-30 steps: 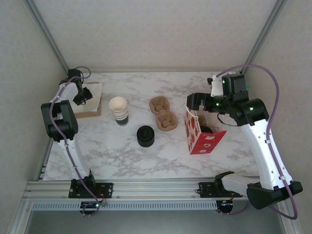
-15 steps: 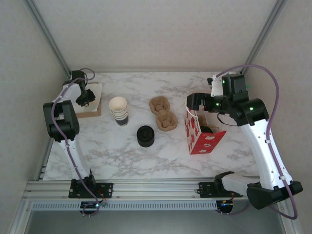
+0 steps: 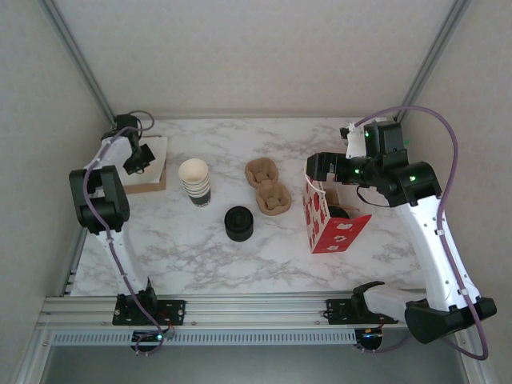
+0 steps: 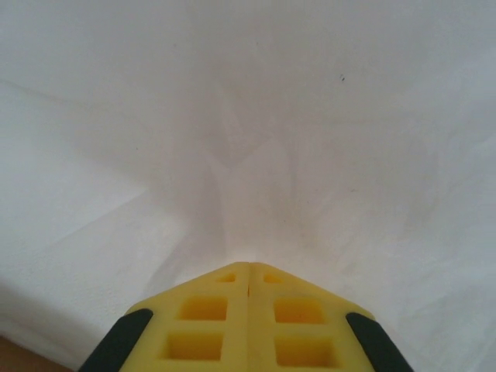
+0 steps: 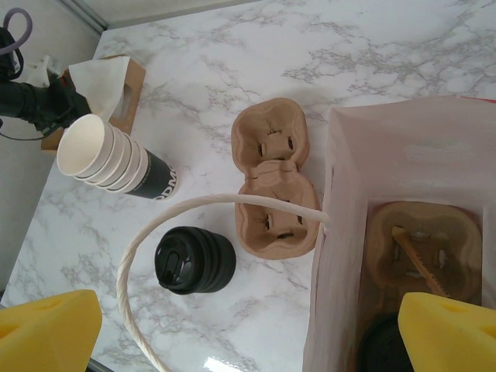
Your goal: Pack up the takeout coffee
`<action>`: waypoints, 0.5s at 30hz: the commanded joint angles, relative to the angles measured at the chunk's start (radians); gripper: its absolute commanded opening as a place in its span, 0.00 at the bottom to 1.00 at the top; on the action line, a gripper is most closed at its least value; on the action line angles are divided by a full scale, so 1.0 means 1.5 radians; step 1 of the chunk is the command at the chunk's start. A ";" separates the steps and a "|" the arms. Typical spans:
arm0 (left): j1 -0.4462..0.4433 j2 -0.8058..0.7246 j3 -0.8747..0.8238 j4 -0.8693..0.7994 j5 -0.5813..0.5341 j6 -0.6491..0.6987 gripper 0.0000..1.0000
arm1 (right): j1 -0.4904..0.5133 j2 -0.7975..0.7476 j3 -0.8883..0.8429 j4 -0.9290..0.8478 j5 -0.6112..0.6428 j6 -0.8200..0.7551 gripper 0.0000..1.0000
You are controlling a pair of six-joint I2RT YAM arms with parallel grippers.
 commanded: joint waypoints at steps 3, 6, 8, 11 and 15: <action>0.004 -0.048 0.030 -0.030 -0.023 0.007 0.00 | 0.006 -0.010 -0.002 0.001 -0.006 0.001 0.99; 0.004 -0.056 0.035 -0.034 -0.024 0.007 0.00 | 0.007 -0.013 -0.005 0.001 -0.006 0.002 0.99; 0.005 -0.060 0.032 -0.033 -0.025 0.003 0.00 | 0.007 -0.013 -0.008 0.001 -0.005 0.001 0.99; 0.005 -0.049 0.024 -0.028 -0.021 -0.001 0.47 | 0.007 -0.011 -0.009 0.004 -0.006 0.001 0.99; 0.007 -0.001 0.020 -0.025 -0.008 0.002 0.59 | 0.007 -0.009 -0.010 0.005 -0.007 0.001 0.99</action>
